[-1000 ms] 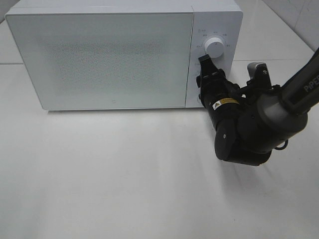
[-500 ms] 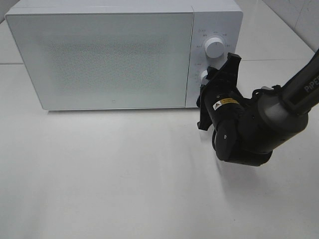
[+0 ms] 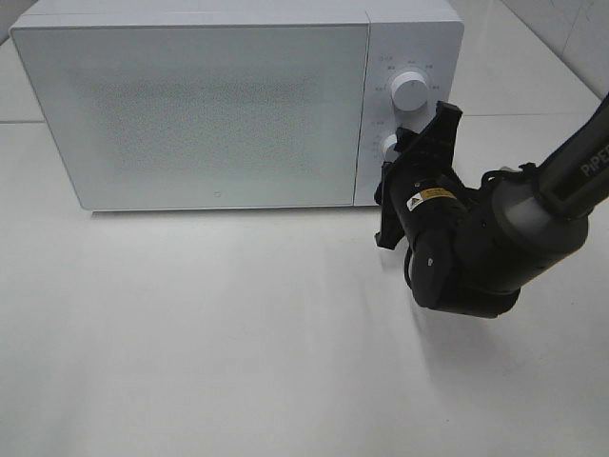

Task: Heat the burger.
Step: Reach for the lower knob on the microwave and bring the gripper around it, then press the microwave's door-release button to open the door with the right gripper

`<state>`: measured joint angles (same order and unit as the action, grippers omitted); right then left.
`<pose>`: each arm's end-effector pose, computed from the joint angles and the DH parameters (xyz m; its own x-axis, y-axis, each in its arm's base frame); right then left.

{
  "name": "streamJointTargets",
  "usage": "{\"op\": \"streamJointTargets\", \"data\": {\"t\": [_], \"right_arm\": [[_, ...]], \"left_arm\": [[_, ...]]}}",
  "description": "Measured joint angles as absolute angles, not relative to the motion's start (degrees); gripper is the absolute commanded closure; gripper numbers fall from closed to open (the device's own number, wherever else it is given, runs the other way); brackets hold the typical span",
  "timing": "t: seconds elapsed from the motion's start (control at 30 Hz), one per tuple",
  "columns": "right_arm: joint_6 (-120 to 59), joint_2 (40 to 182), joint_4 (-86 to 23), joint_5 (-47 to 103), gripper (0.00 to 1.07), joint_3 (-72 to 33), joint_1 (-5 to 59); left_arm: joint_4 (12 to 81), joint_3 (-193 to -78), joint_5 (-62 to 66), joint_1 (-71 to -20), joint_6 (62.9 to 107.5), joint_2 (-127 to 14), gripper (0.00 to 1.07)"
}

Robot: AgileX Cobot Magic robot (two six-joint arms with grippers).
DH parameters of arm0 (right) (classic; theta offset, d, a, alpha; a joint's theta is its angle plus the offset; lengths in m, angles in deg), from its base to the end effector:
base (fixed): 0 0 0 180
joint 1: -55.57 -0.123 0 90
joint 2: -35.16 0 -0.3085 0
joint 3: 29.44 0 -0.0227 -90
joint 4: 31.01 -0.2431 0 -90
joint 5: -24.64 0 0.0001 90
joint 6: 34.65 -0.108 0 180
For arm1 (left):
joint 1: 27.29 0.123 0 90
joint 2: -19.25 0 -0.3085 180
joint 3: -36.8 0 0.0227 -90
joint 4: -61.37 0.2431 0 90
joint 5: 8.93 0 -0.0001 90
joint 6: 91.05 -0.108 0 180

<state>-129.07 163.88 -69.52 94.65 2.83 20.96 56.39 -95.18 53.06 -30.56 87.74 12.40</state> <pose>0.3492 0.1643 0.1321 0.0459 0.9597 0.2774 0.0738 -0.2802 0.9571 -0.0249 -0.0069 0.2697 -0.4521 0.0061 -0.8920 0.1163 0.9918 -0.0522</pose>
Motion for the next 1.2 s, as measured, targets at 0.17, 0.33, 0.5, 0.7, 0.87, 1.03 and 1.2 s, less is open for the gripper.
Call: {"op": "streamJointTargets", "data": {"t": [0.17,0.33,0.5,0.7,0.87,1.03,1.2], "right_arm": [[-128.90,163.88,-69.63,94.65,1.07,2.83,20.96],[-127.07,163.88,-70.37,94.65,1.02,2.83,20.96],[-124.37,163.88,-71.75,94.65,0.94,2.65,20.85],[-121.91,163.88,-73.47,94.59,0.77,2.37,20.39],[-119.50,163.76,-74.73,94.02,0.59,2.02,20.27],[-117.21,163.25,-74.79,93.51,0.43,2.37,20.27],[-113.43,161.36,-73.53,93.79,0.35,4.37,20.33]], "left_arm": [[56.39,-95.18,53.06,-30.56,87.74,12.40,0.09],[56.39,-95.18,53.06,-30.56,87.74,12.40,0.09],[56.39,-95.18,53.06,-30.56,87.74,12.40,0.09],[56.39,-95.18,53.06,-30.56,87.74,12.40,0.09],[56.39,-95.18,53.06,-30.56,87.74,12.40,0.09],[56.39,-95.18,53.06,-30.56,87.74,12.40,0.09],[56.39,-95.18,53.06,-30.56,87.74,12.40,0.09]]}}
